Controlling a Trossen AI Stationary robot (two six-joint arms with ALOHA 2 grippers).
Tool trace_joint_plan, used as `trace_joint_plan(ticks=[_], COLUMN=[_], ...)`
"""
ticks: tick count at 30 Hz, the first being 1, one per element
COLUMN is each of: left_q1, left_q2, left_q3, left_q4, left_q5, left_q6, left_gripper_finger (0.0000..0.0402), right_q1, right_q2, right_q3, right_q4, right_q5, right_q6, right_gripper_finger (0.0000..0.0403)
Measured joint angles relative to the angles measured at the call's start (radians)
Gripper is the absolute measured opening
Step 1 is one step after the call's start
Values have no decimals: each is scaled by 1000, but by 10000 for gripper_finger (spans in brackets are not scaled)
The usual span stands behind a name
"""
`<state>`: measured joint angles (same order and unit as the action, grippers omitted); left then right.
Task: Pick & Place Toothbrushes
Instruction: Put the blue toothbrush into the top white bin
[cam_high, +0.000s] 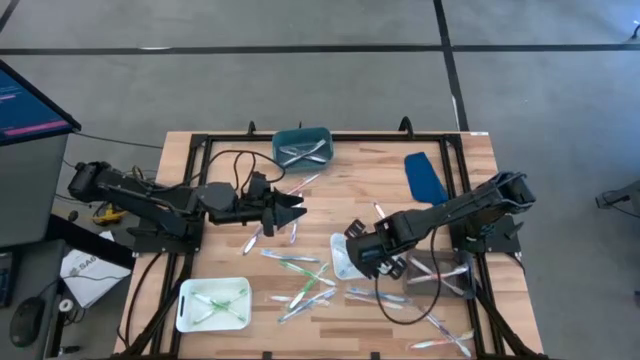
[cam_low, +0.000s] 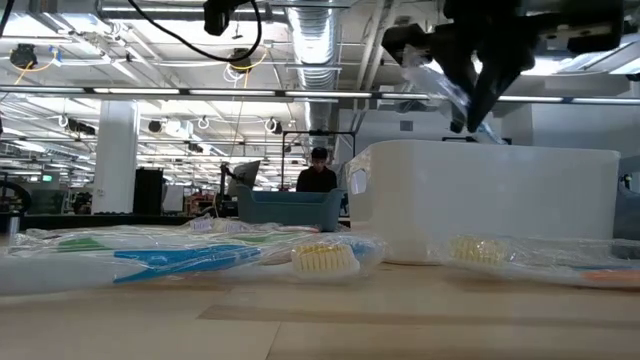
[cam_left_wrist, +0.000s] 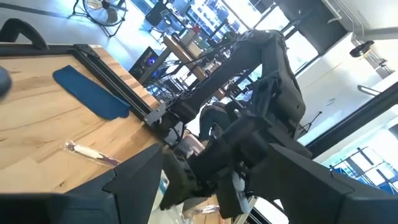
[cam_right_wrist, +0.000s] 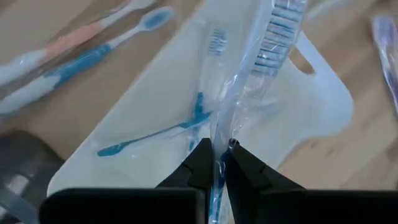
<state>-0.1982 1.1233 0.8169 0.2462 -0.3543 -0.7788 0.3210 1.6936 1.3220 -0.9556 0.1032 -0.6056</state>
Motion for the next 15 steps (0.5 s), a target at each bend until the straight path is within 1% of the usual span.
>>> trace_joint_plan(ticks=[4,6,8,11,15], left_q1=[0,0,0,0,0], left_q2=[0,0,0,0,0], left_q3=[0,0,0,0,0], left_q4=[0,0,-1,-3,-5], left_q5=[-6,-6,-6,-6,-16], left_q6=[-13,-13,-13,-13,-11], left_gripper_finger=[282,282,282,282,282], right_q1=[26,45,62,69,57], right_q2=[0,7,15,26,53], right_q3=[-34,-37,-37,-34,-39], right_q4=[52,86,123,141,88], right_q5=[2,3,9,51,63], right_q6=[-74,-73,6,181,218], right_gripper_finger=[22,23,25,24,24])
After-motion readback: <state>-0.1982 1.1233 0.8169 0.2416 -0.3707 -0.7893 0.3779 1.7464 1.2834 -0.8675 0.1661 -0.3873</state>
